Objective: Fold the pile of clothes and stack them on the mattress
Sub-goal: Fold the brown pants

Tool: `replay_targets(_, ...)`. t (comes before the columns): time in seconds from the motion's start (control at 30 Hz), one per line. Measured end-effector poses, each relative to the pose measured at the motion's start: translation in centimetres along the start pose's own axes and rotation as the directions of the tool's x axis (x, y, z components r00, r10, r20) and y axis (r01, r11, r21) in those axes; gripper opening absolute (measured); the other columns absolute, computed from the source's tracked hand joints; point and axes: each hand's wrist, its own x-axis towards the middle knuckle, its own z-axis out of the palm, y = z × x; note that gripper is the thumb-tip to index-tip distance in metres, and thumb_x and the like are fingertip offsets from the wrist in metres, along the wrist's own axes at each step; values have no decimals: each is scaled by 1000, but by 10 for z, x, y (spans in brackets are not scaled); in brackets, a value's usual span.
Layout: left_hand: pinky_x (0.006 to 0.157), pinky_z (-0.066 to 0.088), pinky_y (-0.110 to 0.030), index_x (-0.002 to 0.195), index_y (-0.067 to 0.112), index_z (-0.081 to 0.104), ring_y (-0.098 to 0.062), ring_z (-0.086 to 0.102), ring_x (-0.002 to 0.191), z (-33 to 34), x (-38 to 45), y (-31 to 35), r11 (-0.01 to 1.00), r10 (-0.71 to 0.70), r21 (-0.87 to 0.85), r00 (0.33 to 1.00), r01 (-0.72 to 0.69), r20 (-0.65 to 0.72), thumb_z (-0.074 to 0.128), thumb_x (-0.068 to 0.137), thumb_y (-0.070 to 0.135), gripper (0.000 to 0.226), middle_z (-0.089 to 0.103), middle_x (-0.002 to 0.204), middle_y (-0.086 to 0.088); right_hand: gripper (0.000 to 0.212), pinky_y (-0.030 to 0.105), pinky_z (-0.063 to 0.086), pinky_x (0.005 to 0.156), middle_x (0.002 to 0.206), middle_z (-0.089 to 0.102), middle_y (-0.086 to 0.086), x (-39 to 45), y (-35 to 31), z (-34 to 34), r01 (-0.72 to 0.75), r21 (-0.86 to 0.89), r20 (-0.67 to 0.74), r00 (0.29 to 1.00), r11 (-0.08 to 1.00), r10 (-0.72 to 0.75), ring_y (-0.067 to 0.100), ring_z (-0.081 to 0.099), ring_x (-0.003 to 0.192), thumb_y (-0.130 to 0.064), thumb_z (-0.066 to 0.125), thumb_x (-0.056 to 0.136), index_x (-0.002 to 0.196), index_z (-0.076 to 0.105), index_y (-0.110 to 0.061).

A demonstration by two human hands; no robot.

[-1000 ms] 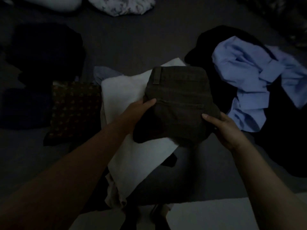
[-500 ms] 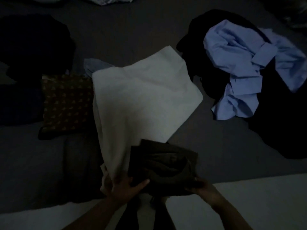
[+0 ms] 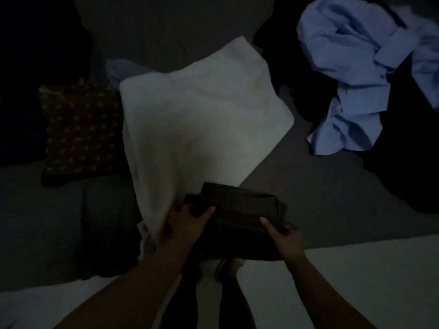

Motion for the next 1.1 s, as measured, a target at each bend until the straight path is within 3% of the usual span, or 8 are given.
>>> replay_targets(0.13,113,25,-38,149,3,3,-34,26,139,9,6,5,895,-221,-395,975,206,8,79,68,47,119,19,153,-16,96,41,48,96,122,59,6,12,-15,2,-189,127,39,982,974,186,29,57,112,-56,85,51,126,52,-7)
replay_targets(0.33,101,45,-38,131,10,55,-30,56,117,-9,2,5,866,-68,-483,987,131,146,69,67,60,82,56,128,-3,45,35,54,72,96,71,11,-2,-69,-29,-377,180,508,827,908,242,29,67,90,-36,76,73,111,64,-14)
replay_targets(0.53,68,47,-20,88,13,65,-20,63,92,-89,-12,31,814,68,-576,997,-78,-38,58,89,42,30,65,89,0,63,32,54,81,108,71,8,-20,-162,-30,-184,205,561,827,961,39,24,68,98,-37,80,67,122,59,-15)
replay_targets(0.7,95,47,-41,127,16,50,-26,53,112,-167,0,33,832,50,-502,935,-234,-352,73,73,49,67,51,129,-11,62,25,53,78,107,64,-7,-57,-272,33,310,163,383,855,937,-349,10,64,93,-30,80,71,124,49,-24)
replay_targets(0.83,93,48,-49,114,28,67,-28,59,111,-251,-7,48,326,355,-945,924,16,139,46,69,80,71,62,123,-6,63,33,51,77,109,63,-9,-105,-334,104,822,-195,348,568,535,-746,11,61,93,-38,77,70,120,41,-32)
replay_targets(0.97,84,55,-36,112,25,70,-19,64,107,-321,13,32,-2,514,-998,856,56,47,29,90,61,59,66,118,-3,69,28,51,75,116,64,-2,-135,-333,170,906,-357,575,22,-227,-818,16,63,100,-45,69,61,124,51,-23)
replay_targets(1.03,87,52,-28,110,19,71,-16,64,107,-329,27,16,38,613,-997,786,72,80,44,90,47,44,68,114,-2,56,27,46,95,124,61,-7,-130,-328,187,985,-151,654,40,-78,-756,5,53,119,-53,60,71,119,59,-24)
replay_targets(1.1,74,56,-29,91,13,77,-20,70,89,-327,42,-2,94,561,-985,810,141,170,58,86,35,30,73,95,-8,40,17,39,101,123,62,-16,-119,-331,193,891,95,499,344,444,-796,-6,47,121,-55,60,77,107,66,-29)
